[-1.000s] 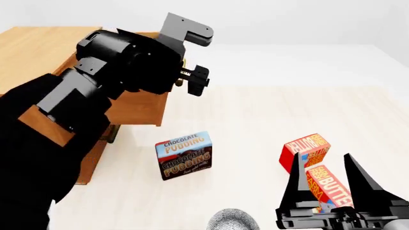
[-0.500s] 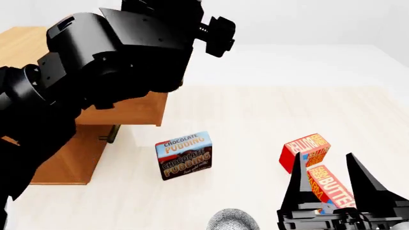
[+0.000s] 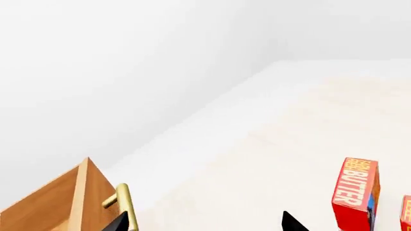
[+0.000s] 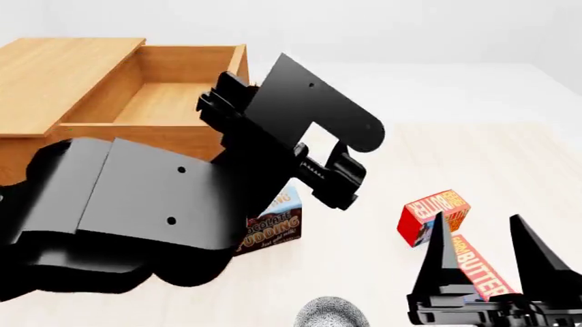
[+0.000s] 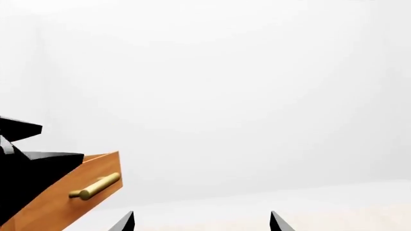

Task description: Put the bowl in the top drawer of the cabinet.

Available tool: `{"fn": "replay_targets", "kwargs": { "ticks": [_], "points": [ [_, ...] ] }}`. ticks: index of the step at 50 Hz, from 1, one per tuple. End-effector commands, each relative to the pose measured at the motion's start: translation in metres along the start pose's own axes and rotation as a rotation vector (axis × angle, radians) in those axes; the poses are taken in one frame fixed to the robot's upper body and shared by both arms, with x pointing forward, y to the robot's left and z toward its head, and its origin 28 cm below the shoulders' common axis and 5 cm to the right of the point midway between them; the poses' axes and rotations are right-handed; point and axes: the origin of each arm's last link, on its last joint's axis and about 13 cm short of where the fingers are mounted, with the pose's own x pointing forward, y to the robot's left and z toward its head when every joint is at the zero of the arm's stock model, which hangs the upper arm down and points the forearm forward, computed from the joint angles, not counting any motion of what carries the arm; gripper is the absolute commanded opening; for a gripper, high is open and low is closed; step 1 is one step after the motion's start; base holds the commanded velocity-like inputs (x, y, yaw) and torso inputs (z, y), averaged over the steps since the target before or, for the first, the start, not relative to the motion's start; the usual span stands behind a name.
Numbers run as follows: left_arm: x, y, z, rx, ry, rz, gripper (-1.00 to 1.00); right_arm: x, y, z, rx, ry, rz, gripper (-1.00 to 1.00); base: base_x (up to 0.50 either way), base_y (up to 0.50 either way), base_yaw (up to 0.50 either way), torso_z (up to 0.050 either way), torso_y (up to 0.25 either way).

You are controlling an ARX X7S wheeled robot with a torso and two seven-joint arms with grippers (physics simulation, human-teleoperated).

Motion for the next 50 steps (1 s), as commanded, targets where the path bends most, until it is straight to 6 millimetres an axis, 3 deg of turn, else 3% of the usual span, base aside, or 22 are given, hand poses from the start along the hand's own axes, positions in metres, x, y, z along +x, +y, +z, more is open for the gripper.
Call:
{"fn": "replay_targets", "kwargs": {
  "ticks": [1, 16, 26, 40, 50],
  "points": [
    [-0.032, -0.02, -0.02, 0.024, 0.028, -0.151, 1.0, 0.0, -0.001, 0.003, -0.005, -0.007, -0.01, 1.0, 0.0, 0.0, 0.0, 0.0, 0.0],
    [-0.04, -0.048, -0.065, 0.025, 0.192, -0.288, 1.0, -0.002, 0.0, 0.004, -0.005, -0.009, -0.009, 1.0, 0.0, 0.0, 0.0, 0.0, 0.0],
    [-0.043, -0.06, -0.083, 0.011, 0.267, -0.35, 1.0, -0.002, 0.0, 0.004, 0.001, -0.008, -0.009, 1.0, 0.0, 0.0, 0.0, 0.0, 0.0],
    [-0.031, -0.062, -0.111, 0.029, 0.47, -0.442, 1.0, -0.004, 0.001, 0.006, 0.005, -0.011, -0.005, 1.0, 0.0, 0.0, 0.0, 0.0, 0.0],
    [-0.018, -0.052, -0.115, 0.004, 0.512, -0.423, 1.0, -0.004, 0.001, 0.007, 0.005, -0.013, -0.004, 1.0, 0.0, 0.0, 0.0, 0.0, 0.0]
  ]
}}
